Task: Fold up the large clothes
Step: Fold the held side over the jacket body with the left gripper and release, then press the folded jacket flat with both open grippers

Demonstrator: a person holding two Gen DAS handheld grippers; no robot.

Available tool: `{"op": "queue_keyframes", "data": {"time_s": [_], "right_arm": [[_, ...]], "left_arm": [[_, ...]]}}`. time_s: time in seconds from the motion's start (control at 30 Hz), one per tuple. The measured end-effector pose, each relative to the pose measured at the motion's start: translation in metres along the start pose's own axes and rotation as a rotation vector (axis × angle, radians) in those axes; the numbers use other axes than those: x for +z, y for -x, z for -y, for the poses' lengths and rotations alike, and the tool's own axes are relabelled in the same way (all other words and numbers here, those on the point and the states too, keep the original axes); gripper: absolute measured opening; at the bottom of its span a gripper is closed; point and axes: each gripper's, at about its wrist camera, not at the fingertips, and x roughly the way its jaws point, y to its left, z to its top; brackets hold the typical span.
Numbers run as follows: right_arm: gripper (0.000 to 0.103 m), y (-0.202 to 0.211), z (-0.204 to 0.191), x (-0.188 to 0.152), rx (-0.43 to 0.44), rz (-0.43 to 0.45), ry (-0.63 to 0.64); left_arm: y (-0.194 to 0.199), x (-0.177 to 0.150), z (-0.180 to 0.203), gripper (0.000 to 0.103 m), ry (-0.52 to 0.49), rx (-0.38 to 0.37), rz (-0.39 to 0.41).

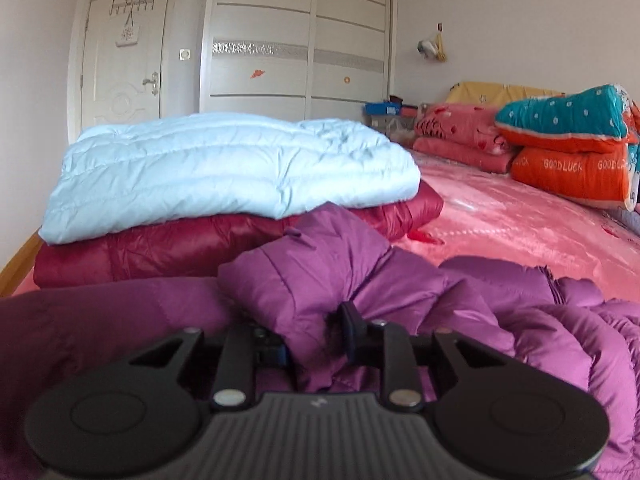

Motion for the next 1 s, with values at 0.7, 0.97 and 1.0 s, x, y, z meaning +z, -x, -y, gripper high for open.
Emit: {"op": "queue_keyframes", "data": {"time_s": [0.7, 0.97, 1.0], "right_arm": [[0.103, 0.055, 0.043, 0.014, 0.011, 0.237, -0.305], [0.103, 0.015, 0.017, 0.017, -0.028, 0.171, -0.183], [0.103, 0.009, 0.014, 0.018, -0.035, 0.152, -0.160]], "left_arm": [[0.081, 0.025, 0.015, 0.065, -0.122, -0.147, 0.080], [0.008, -0.007, 0.037, 0.060, -0.213, -0.178, -0.070], [0.004, -0.010, 0.036, 0.060, -0.230, -0.170, -0.069]]}}
